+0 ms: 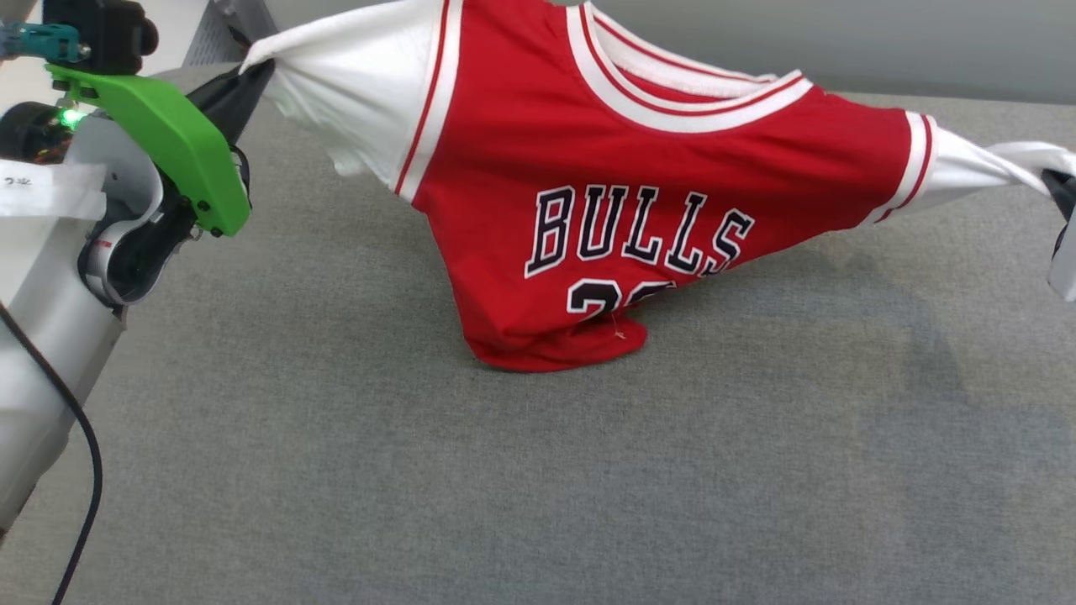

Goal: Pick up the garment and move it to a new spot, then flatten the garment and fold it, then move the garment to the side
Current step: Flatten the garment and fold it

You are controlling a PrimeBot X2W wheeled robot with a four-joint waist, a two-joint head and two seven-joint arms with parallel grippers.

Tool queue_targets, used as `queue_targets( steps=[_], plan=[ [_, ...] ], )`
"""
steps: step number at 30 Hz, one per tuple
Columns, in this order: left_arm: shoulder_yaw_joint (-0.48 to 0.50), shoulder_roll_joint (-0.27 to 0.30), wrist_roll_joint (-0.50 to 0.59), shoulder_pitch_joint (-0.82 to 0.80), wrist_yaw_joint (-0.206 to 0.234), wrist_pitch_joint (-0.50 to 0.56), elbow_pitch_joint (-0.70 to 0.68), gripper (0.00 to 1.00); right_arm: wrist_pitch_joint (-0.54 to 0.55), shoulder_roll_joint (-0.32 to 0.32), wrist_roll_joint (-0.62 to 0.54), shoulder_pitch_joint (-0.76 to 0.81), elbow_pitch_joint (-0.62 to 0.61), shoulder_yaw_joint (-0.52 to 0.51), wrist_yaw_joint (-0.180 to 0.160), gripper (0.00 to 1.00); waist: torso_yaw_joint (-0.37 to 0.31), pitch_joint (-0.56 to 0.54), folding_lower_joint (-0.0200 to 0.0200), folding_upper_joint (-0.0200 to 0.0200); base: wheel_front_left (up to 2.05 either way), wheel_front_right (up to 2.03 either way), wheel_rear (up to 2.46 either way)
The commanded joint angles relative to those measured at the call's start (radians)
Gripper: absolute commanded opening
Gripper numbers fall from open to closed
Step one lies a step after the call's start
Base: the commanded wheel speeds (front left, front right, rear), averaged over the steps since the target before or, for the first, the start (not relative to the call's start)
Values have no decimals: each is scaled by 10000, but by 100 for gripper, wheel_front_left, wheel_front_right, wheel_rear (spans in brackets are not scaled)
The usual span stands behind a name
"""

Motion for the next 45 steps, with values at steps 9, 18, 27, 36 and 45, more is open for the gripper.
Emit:
queue_targets(
  steps=[9, 18, 27, 36, 45],
  plan=[
    [640, 1255, 241, 1080, 1080, -1244, -2285, 0, -306, 177, 785, -206, -1329, -603, -9, 0, 39, -1070, 0, 0, 0, 0, 0],
    [1497, 2493, -194, 2577, 2408, -2084, -4848, 0, -817, 487, 1156, -205, -2195, -986, -9, 0, -60, -1320, 0, 0, 0, 0, 0],
    [1992, 3039, -398, 3026, 2858, -2475, -6042, 0, -1027, 487, 1439, -795, -2173, -874, -9, 0, -130, -1067, 0, 0, 0, 0, 0],
    [2260, 2914, -228, 1339, 2325, -2031, -5537, 0, -1645, 327, 1052, -3268, -983, -470, -9, 0, -318, 405, 0, 0, 0, 0, 0],
    [2684, 2122, 324, -1976, 1383, -2065, -3431, 0, -3423, 695, -75, -6847, 1246, -419, -9, 0, -653, 2389, 0, 0, 0, 0, 0]
  ],
)
